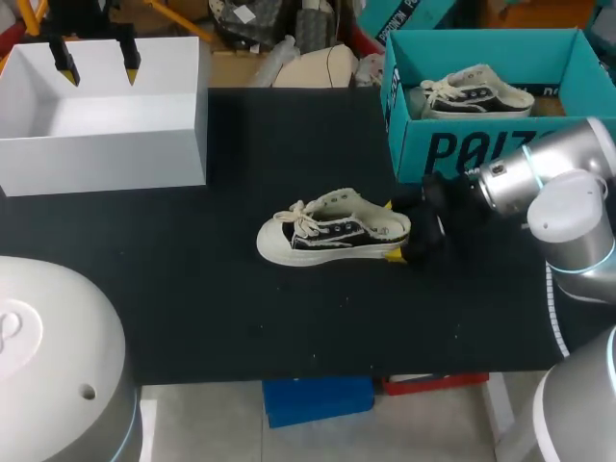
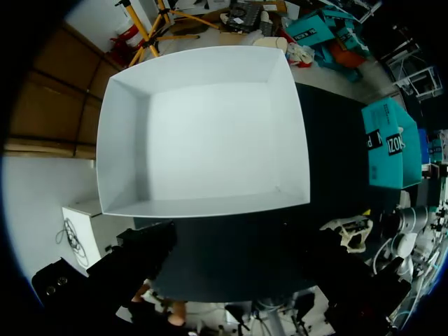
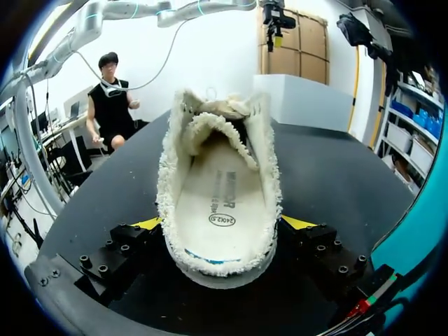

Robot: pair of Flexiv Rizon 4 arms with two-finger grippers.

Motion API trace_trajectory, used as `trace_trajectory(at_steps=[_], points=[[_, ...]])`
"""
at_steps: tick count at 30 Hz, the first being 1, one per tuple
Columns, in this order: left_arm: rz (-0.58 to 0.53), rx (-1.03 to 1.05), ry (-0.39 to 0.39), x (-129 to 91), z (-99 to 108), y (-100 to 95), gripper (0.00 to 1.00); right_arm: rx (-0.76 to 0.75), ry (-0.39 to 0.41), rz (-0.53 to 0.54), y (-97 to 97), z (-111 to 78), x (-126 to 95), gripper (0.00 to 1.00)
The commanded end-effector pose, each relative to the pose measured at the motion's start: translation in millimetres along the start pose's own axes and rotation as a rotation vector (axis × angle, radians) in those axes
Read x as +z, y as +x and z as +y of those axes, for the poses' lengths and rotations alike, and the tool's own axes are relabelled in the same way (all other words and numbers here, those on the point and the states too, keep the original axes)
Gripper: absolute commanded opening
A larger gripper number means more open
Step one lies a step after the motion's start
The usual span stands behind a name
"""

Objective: Take the shoe out of the shoebox, open the shoe tongue, remove and reinsert the insole, then place the shoe into the shoebox

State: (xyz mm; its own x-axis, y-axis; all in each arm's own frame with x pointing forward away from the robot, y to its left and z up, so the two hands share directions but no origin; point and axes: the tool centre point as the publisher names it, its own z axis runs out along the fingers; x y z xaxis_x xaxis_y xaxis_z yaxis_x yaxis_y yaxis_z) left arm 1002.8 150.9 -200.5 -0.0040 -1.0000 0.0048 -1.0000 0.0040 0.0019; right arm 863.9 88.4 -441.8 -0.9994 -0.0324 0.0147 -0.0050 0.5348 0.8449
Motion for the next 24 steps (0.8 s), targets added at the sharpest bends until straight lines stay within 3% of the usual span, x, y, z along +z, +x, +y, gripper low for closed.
trace_trajectory(at_steps=[1, 13, 14, 15, 16, 19, 20, 21, 24], points=[[-0.003, -0.002, -0.001, -0.4, 0.6, 0.7, 1.00, -0.003, -0.007, 0.007, -3.8, -2.8, 3.0, 1.00], [-0.003, -0.002, -0.001, -0.4, 0.6, 0.7, 1.00, -0.014, -0.050, 0.039, -8.1, -1.5, 8.3, 1.00], [-0.003, -0.002, -0.001, -0.4, 0.6, 0.7, 1.00, -0.014, -0.052, 0.040, -8.1, -1.4, 8.2, 0.91], [-0.003, -0.002, -0.001, -0.4, 0.6, 0.7, 1.00, -0.013, -0.059, 0.043, -7.9, -1.2, 8.2, 0.65], [-0.003, -0.002, -0.001, -0.4, 0.6, 0.7, 1.00, -0.013, -0.063, 0.043, -7.6, -0.7, 7.7, 0.48], [-0.003, -0.002, -0.001, -0.4, 0.6, 0.7, 1.00, -0.018, -0.069, 0.048, -7.5, 2.4, 6.2, 0.33], [-0.003, -0.002, -0.001, -0.4, 0.6, 0.7, 1.00, -0.019, -0.068, 0.049, -7.5, 2.9, 5.4, 0.12], [-0.003, -0.002, -0.001, -0.4, 0.6, 0.7, 1.00, -0.022, -0.068, 0.051, -7.6, 3.6, 4.7, 0.00], [-0.003, -0.002, -0.001, -0.4, 0.6, 0.7, 1.00, -0.023, -0.067, 0.064, -6.9, 5.2, 4.2, 0.00]])
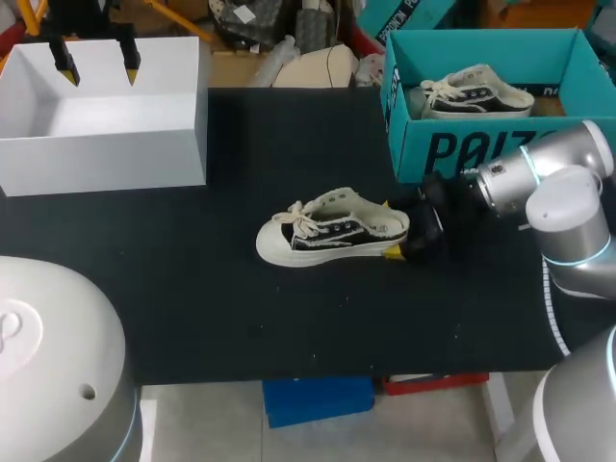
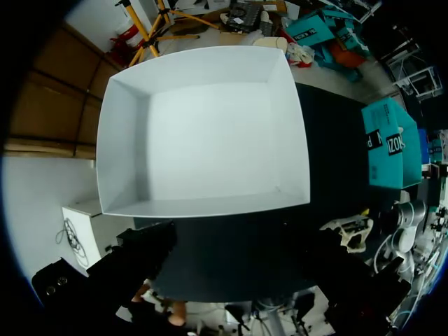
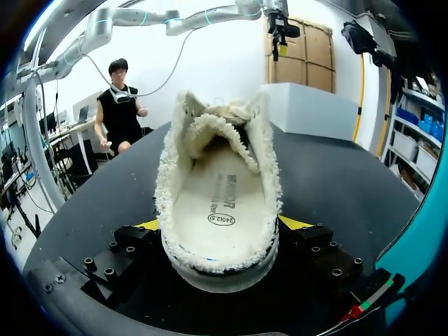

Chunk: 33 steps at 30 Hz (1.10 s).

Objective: Take the shoe out of the shoebox, open the shoe tongue, remove and reinsert the insole, then place the shoe into the shoebox

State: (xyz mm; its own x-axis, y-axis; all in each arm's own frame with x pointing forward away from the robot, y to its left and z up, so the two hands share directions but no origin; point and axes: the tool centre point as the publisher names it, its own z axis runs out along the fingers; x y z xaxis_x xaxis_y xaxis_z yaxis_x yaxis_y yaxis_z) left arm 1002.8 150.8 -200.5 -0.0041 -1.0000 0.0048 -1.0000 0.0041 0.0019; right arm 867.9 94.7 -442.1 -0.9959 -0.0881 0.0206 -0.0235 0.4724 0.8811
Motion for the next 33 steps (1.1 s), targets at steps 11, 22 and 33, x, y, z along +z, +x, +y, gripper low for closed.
trace_trajectory(at_steps=[11, 22, 33], points=[[-0.003, -0.003, -0.001, 0, 1, 0.7, 1.00, 0.013, -0.016, 0.040, 4.5, 1.9, 6, 0.00], [-0.003, -0.003, -0.001, 0, 1, 0.7, 1.00, 0.013, -0.016, 0.040, 4.5, 1.9, 6, 0.00], [-0.060, -0.186, 0.027, -35, 18, 51.5, 1.00, 0.013, -0.016, 0.040, 4.5, 1.9, 6, 0.00]])
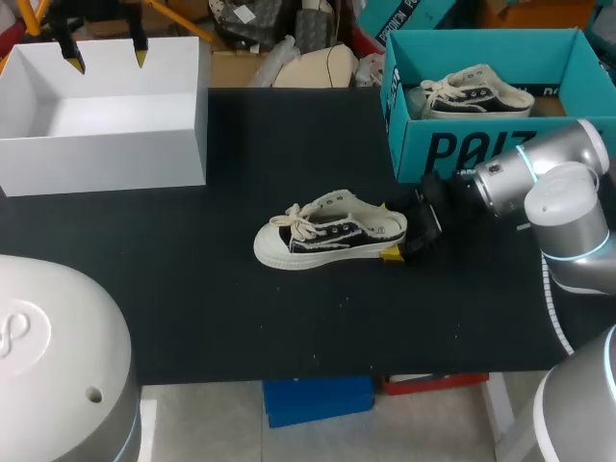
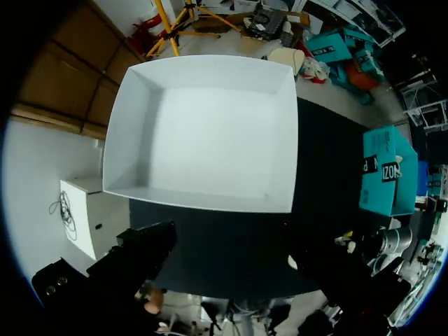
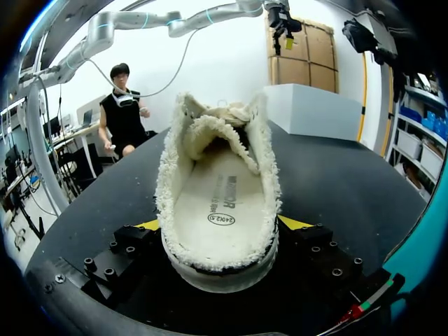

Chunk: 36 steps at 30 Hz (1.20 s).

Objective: Take the shoe out of the shoebox, open the shoe tongue, remove and reinsert the insole, then place the shoe into the shoebox

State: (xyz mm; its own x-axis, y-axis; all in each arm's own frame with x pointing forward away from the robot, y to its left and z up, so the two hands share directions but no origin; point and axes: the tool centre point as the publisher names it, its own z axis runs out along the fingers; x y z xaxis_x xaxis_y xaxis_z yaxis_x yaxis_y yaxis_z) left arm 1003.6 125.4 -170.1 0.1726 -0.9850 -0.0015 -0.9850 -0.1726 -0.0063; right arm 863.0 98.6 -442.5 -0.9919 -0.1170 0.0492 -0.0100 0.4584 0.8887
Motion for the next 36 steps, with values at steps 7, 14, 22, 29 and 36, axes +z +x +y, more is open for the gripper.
trace_trajectory(at_steps=[7, 14, 22, 29, 36], points=[[-0.035, 0.019, -0.029, 7, 80, 64.0, 1.00, 0.001, 0.001, 0.001, -0.1, 0.3, 2, 0.00], [-0.028, 0.091, -0.057, 10, 95, 74.0, 1.00, 0.001, 0.001, 0.001, -0.1, 0.3, 2, 0.00], [-0.028, 0.091, -0.057, 10, 95, 74.0, 1.00, 0.001, 0.001, 0.001, -0.1, 0.3, 2, 0.00], [-0.153, -0.234, -0.043, 4, 106, 94.5, 1.00, 0.001, 0.001, 0.001, -0.1, 0.3, 2, 0.00], [-0.187, -0.304, -0.012, 11, 151, 136.2, 1.00, 0.001, 0.001, 0.001, -0.1, 0.3, 2, 0.00]])
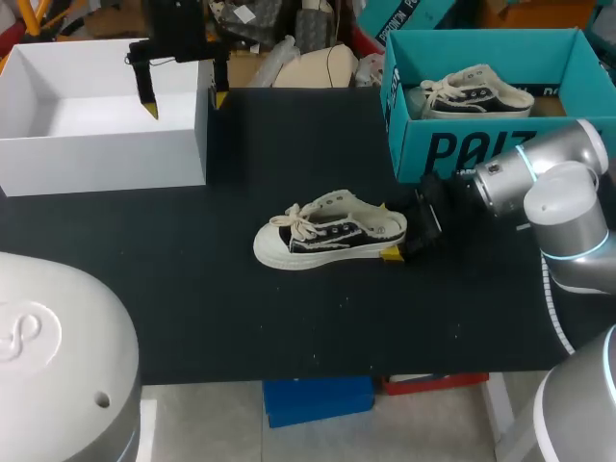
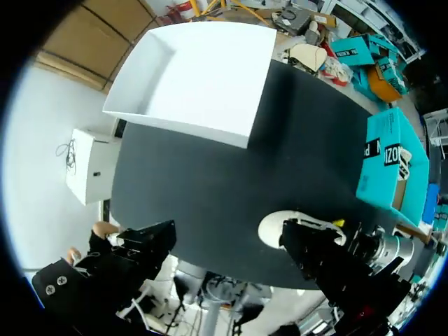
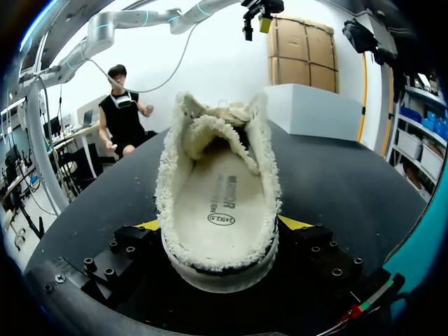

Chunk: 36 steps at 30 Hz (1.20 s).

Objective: Take the shoe out of the shoebox, open the shoe tongue, remove and reinsert the insole, then place the shoe into the shoebox

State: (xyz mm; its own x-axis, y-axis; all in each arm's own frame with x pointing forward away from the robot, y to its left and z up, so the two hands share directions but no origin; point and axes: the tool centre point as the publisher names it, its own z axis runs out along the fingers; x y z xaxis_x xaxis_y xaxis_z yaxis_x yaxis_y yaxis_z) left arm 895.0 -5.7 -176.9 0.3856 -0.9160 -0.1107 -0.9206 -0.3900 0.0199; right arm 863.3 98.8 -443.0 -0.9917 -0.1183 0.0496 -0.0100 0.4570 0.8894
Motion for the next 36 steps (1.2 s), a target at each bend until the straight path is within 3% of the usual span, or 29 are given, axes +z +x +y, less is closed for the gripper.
trace_trajectory(at_steps=[1, 8, 22, 28, 36], points=[[-0.078, -0.067, 0.026, 5, 34, 25.6, 1.00, 0.001, 0.002, 0.000, 0.3, 0.7, 2, 0.00], [-0.048, 0.076, 0.075, 18, 73, 55.7, 1.00, 0.001, 0.002, 0.000, 0.3, 0.7, 2, 0.00], [-0.110, 0.185, 0.080, 61, 119, 119.3, 1.00, 0.001, 0.002, 0.000, 0.3, 0.7, 2, 0.00], [-0.132, 0.220, 0.077, 86, 133, 148.5, 1.00, 0.001, 0.002, 0.000, 0.3, 0.7, 2, 0.00], [-0.160, 0.271, 0.061, 110, 137, 182.9, 1.00, 0.001, 0.002, 0.000, 0.3, 0.7, 2, 0.00]])
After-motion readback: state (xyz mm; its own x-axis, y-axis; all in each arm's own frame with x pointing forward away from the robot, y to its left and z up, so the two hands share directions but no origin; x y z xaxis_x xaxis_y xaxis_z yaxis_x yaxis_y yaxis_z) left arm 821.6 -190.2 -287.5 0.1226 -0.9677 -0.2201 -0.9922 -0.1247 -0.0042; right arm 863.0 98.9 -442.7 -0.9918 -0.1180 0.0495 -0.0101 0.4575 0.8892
